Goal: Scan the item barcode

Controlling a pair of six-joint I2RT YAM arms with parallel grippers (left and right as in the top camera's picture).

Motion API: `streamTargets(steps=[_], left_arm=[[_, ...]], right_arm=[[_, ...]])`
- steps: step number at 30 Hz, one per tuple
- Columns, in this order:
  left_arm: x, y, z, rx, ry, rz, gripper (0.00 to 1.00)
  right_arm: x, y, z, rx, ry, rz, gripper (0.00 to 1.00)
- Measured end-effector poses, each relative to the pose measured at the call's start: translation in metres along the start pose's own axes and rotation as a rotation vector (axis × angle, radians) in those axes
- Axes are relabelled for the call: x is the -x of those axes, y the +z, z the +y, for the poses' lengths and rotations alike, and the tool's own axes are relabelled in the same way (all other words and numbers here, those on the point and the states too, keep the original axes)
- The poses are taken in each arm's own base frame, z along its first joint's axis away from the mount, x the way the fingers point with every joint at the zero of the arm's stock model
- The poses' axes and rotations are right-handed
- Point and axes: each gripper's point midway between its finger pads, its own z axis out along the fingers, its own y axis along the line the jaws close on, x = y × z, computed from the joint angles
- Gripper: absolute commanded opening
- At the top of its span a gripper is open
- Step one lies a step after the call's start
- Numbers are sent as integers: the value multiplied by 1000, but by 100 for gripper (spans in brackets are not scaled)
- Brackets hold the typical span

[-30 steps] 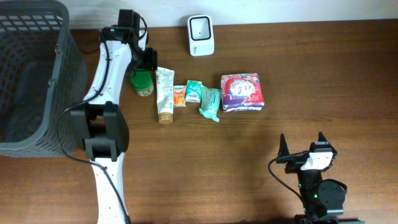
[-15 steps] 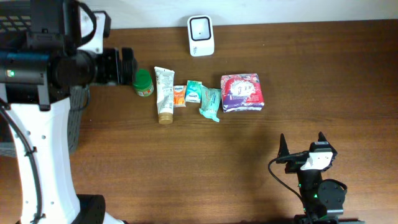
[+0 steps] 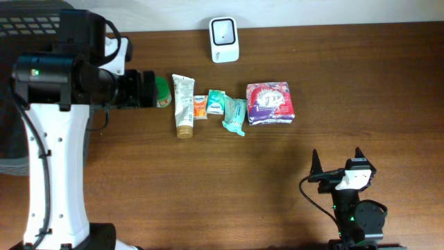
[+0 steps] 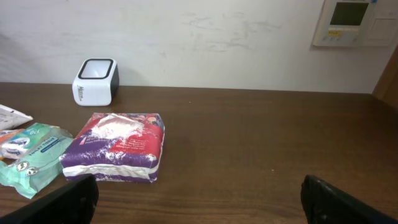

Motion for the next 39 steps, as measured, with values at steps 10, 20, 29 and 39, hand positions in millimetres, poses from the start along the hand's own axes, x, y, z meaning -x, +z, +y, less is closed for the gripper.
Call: streamTargets(steps=[10,20,29,39], left_arm=[[2,-5,6,5,-43,-24,99],[2,-5,6,5,-46,-23,99],[2,-5,6,6,-46,-23,99],[2,-6,6,5,-46,-25,99]], right_arm=[[0,0,0,0,1,0,99],[24,-41,109,697,86,-76,99],[123,-71,102,666,-42,-512,99],[206,-17,67,436,-40,53,99]])
